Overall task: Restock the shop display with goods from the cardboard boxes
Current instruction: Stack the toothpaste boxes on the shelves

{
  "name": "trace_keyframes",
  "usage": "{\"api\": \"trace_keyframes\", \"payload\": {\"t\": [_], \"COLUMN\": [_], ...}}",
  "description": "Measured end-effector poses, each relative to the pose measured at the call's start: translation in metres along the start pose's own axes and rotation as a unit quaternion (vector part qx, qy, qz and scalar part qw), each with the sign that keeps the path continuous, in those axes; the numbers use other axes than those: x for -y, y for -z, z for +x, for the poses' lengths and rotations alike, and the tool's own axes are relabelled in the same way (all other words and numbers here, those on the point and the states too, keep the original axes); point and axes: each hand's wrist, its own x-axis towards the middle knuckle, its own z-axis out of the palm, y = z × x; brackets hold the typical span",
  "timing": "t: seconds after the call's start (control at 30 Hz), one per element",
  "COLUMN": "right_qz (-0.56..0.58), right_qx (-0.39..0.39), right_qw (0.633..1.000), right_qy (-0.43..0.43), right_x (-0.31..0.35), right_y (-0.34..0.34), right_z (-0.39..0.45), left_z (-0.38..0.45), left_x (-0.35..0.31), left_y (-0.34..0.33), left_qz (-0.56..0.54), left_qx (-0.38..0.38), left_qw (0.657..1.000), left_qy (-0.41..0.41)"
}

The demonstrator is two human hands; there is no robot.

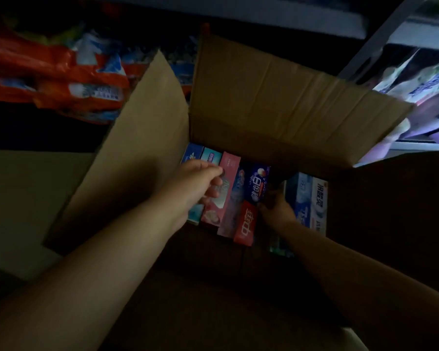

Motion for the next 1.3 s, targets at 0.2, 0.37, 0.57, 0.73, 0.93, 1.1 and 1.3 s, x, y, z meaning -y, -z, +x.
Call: {"api": "trace_keyframes", "payload": {"t": [0.2,0.37,0.57,0.73,0.93,1.1,1.3], "right_qz": [0.123,0.148,0.159,0.18,0.279,0.306,0.272], "right_qx": [0.071,0.057,0.051,0.03,0.123,0.256,0.322], "right_qw": [0.983,0.981,0.98,0.978,0.951,0.916,0.906], "right_qy": [-0.118,-0.111,-0.108,-0.098,-0.054,0.041,0.047], "right_x": [-0.032,-0.033,-0.045,-0.035,-0.008,0.011,0.003], "right_y": [-0.03,-0.055,-0.047,-0.023,-0.002,0.001,-0.009], "right_z": [-0.002,0.005,0.001,-0.021,-0.067,-0.109,-0.132], "left_z": [-0.015,-0.006,-0.007,-0.005,-0.007,-0.013,-0.011], "left_x": [0.006,0.006,0.012,0.017,0.032,0.043,0.052], "left_y": [-0.006,-0.021,-0.027,-0.021,-0.025,-0.028,-0.027], "left_qz": [-0.014,-0.09,-0.071,-0.095,0.07,0.032,-0.025], "left_qx": [-0.049,-0.081,-0.067,-0.088,-0.078,0.032,0.006], "left_qw": [0.998,0.991,0.994,0.988,0.992,0.995,0.998], "left_qy": [0.049,0.062,0.047,0.082,0.065,0.089,0.054]}}
